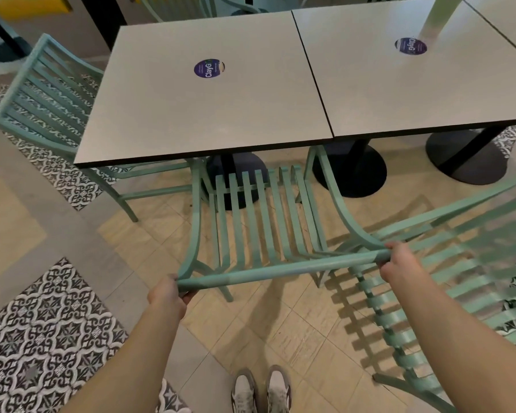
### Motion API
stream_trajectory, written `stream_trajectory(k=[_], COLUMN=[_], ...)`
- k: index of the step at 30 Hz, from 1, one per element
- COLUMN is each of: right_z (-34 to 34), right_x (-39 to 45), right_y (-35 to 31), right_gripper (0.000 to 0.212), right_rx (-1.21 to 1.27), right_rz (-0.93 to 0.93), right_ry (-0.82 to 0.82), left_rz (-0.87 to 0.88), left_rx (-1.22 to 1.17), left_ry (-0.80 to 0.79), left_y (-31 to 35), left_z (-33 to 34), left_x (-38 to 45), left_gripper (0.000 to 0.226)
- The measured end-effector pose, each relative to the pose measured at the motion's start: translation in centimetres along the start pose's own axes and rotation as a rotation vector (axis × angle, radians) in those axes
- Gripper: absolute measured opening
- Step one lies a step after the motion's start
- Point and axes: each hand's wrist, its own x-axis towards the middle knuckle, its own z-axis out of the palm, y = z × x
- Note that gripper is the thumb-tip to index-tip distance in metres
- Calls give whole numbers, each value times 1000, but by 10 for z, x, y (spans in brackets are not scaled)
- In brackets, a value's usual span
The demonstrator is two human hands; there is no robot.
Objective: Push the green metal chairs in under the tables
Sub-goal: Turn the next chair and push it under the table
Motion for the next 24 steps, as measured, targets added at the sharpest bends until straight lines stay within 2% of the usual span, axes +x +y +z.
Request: stream_trajectory(k=[4, 12, 18, 24], right_z=[1, -2, -2, -4], right_x=[-2, -8, -9, -9], right_y=[-6, -6, -5, -4], right_gripper=[29, 25, 38, 36], right_rx=[-22, 10, 13, 22], right_rz=[20, 14, -4, -18], right_ry=[-33, -51, -59, -97], left_rz=[-6, -13, -9, -13], left_rx=[-10, 10, 18, 33], left_ry=[-13, -8, -12, -18], left_y=[2, 3, 3, 4], left_z=[4, 5, 4, 1], left_x=[-6, -8, -8, -9], left_gripper=[40, 37, 40, 40])
